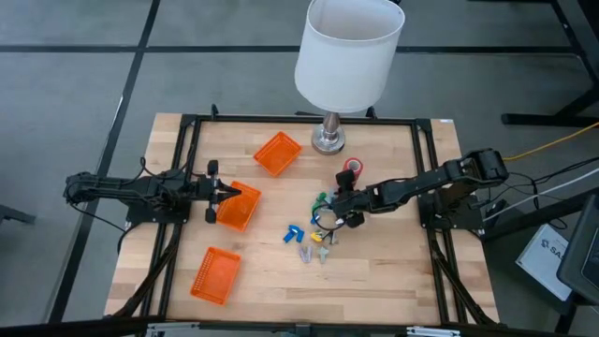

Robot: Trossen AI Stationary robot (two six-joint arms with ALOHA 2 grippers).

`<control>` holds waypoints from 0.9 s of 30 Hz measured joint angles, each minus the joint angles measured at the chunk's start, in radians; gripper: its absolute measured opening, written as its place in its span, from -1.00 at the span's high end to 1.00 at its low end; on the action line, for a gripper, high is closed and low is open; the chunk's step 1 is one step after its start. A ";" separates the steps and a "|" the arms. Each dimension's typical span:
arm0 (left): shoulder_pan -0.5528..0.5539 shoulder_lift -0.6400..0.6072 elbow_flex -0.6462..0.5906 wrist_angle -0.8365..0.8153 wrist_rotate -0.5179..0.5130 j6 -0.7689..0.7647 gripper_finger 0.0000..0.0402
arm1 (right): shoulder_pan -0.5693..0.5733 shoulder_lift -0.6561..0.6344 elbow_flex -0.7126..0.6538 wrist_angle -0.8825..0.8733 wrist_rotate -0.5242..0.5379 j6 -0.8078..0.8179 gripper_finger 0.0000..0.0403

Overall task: Pick and place Stapler, Stapler remover, tape
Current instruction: Put the light blue staple remover into the top orange bin

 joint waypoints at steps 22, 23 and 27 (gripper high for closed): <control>0.000 0.000 0.000 0.000 0.000 0.000 0.95 | -0.026 0.001 0.204 0.007 -0.018 0.010 0.95; 0.000 0.000 0.000 0.000 0.000 0.000 0.95 | -0.029 0.000 0.222 0.006 -0.018 0.009 0.96; 0.000 0.000 0.000 0.000 0.000 0.000 0.94 | -0.048 0.000 0.291 0.008 -0.019 0.002 0.98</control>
